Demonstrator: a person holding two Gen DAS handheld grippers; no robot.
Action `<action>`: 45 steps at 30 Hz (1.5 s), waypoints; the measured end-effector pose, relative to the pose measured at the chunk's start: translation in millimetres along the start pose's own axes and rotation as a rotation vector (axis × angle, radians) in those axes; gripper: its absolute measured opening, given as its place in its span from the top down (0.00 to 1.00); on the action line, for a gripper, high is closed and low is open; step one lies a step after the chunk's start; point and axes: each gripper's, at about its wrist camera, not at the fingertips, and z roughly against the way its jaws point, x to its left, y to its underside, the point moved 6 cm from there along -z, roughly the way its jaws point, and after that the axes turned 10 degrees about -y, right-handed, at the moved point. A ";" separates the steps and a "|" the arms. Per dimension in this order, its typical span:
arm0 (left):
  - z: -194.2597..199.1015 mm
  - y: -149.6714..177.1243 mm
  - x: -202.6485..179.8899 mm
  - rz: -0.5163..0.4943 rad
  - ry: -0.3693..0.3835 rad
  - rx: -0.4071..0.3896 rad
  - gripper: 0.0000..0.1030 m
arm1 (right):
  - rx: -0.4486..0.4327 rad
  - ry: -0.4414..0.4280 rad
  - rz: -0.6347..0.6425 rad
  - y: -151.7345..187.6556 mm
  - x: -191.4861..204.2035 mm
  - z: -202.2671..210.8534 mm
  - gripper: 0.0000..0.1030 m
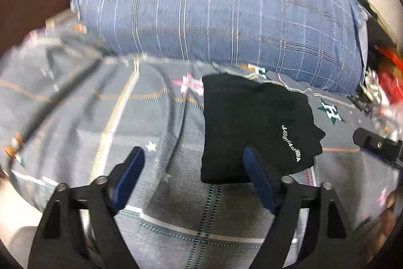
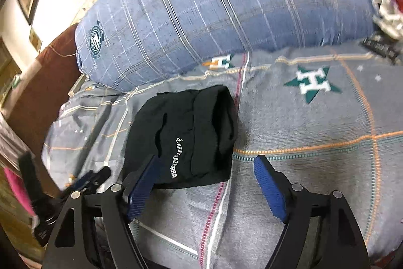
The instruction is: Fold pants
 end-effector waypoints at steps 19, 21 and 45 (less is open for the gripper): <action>25.0 18.8 12.1 -0.030 -0.104 -0.026 0.17 | -0.076 0.060 0.267 53.5 65.9 20.2 0.20; 27.2 20.0 11.0 -0.032 -0.114 -0.028 0.17 | -0.058 0.060 0.260 54.7 65.1 16.1 0.20; 33.3 19.9 1.4 -0.067 -0.122 -0.060 0.17 | -0.072 0.055 0.194 47.1 48.7 19.7 0.19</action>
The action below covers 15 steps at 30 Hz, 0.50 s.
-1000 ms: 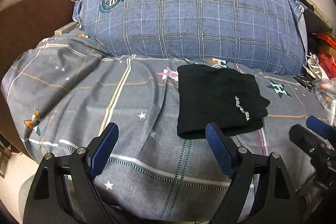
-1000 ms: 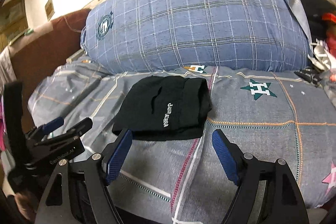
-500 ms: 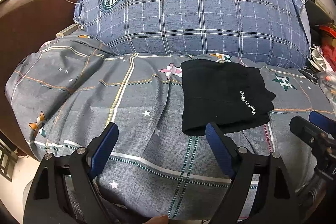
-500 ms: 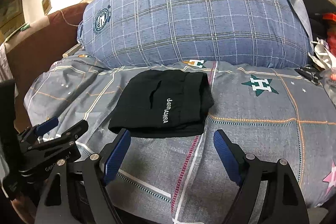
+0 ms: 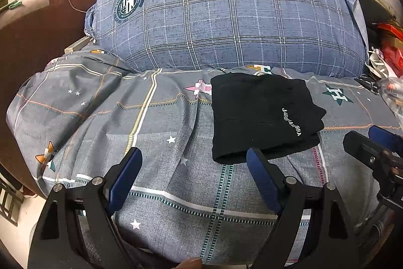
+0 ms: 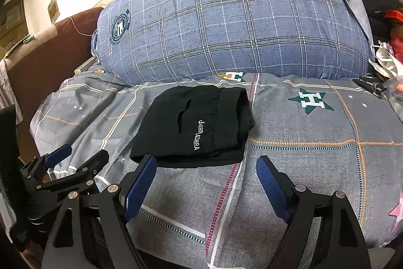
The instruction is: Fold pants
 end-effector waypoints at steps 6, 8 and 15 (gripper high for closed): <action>-1.1 -0.8 2.5 0.011 -0.002 0.004 0.17 | -0.001 0.000 0.003 -0.3 0.4 0.7 0.19; -1.8 -0.6 3.0 0.013 0.000 0.008 0.17 | -0.001 0.000 0.003 -0.5 0.5 0.6 0.19; -2.5 -0.5 3.2 0.014 -0.003 0.010 0.17 | -0.001 0.001 0.003 -0.1 0.7 0.5 0.19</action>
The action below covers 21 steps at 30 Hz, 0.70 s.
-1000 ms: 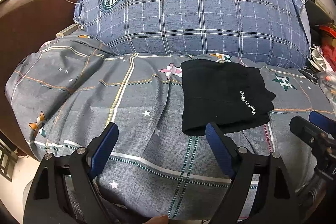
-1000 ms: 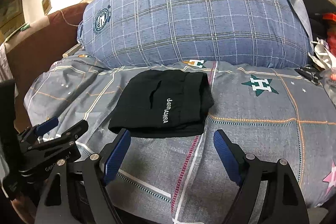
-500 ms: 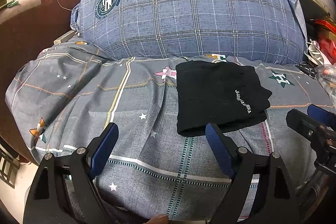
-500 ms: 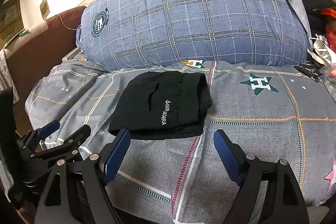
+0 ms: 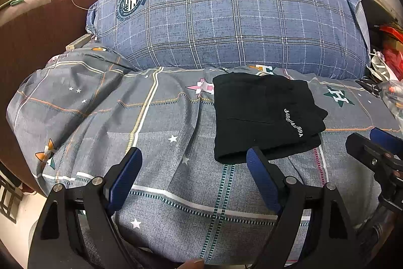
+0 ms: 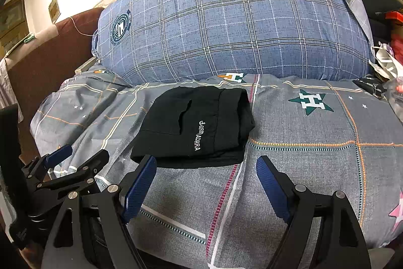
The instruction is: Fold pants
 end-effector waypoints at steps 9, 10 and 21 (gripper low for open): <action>-3.0 -0.1 3.9 0.017 -0.004 0.012 0.17 | 0.007 0.010 0.000 0.9 -0.5 -1.6 0.19; -3.3 0.2 4.1 0.019 -0.004 0.014 0.17 | 0.007 0.012 0.000 1.1 -0.6 -1.3 0.19; -3.4 1.4 0.8 0.009 -0.009 0.014 0.17 | 0.011 0.016 0.000 -0.4 -2.4 -0.9 0.19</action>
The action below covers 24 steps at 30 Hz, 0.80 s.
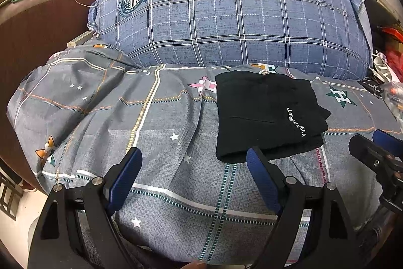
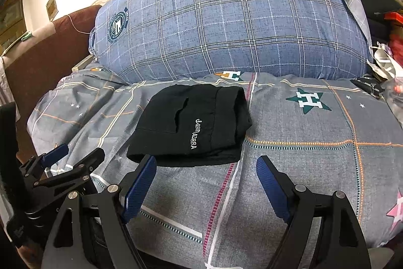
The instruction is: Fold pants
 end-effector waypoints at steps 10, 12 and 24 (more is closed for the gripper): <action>-0.1 0.3 -0.5 0.001 -0.003 0.002 0.17 | 0.002 0.004 0.003 -0.3 0.0 0.1 0.19; 0.0 0.2 -0.5 0.001 -0.003 0.002 0.17 | 0.003 0.005 0.003 -0.5 -0.3 0.0 0.19; -0.2 0.4 -0.6 0.000 -0.003 0.003 0.17 | 0.007 0.008 0.005 0.9 -1.4 -1.4 0.19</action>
